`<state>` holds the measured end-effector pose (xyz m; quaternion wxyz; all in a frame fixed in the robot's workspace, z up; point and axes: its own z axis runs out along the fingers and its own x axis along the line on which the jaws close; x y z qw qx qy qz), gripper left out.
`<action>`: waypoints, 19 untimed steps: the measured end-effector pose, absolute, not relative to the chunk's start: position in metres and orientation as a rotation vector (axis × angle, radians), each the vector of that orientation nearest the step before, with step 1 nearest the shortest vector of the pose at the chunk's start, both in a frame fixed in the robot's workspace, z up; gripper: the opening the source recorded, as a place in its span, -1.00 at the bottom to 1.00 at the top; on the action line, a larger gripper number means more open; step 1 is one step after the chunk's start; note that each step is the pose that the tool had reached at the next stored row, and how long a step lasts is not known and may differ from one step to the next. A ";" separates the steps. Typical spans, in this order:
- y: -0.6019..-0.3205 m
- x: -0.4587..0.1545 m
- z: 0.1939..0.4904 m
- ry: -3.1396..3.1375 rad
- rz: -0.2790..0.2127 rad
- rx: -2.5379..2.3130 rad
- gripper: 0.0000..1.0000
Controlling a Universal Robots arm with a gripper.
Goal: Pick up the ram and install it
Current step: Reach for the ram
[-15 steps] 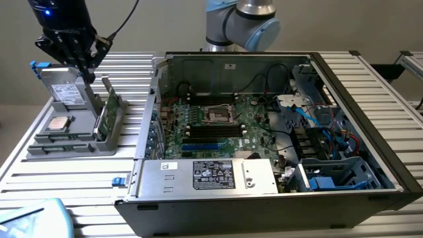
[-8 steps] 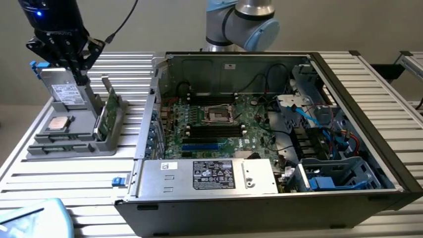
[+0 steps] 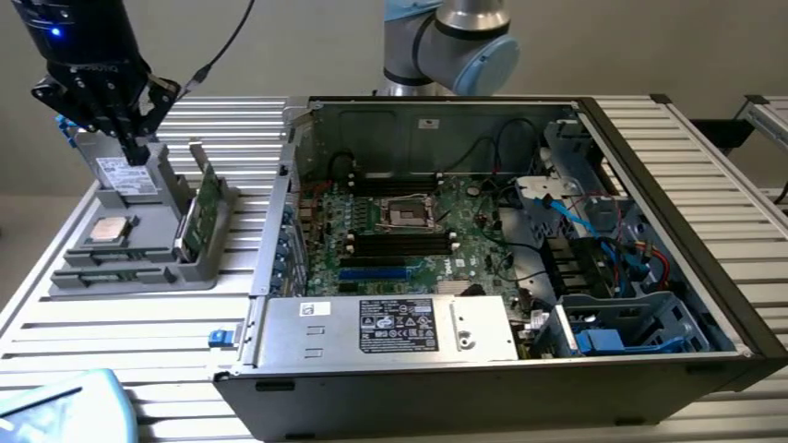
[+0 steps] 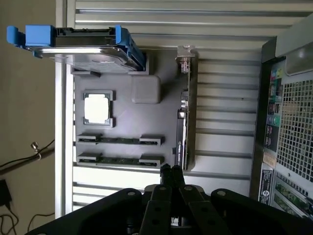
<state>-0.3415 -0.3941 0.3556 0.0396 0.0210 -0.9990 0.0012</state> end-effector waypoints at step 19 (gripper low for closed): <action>-0.395 -0.376 0.344 -3.032 0.042 0.121 -0.79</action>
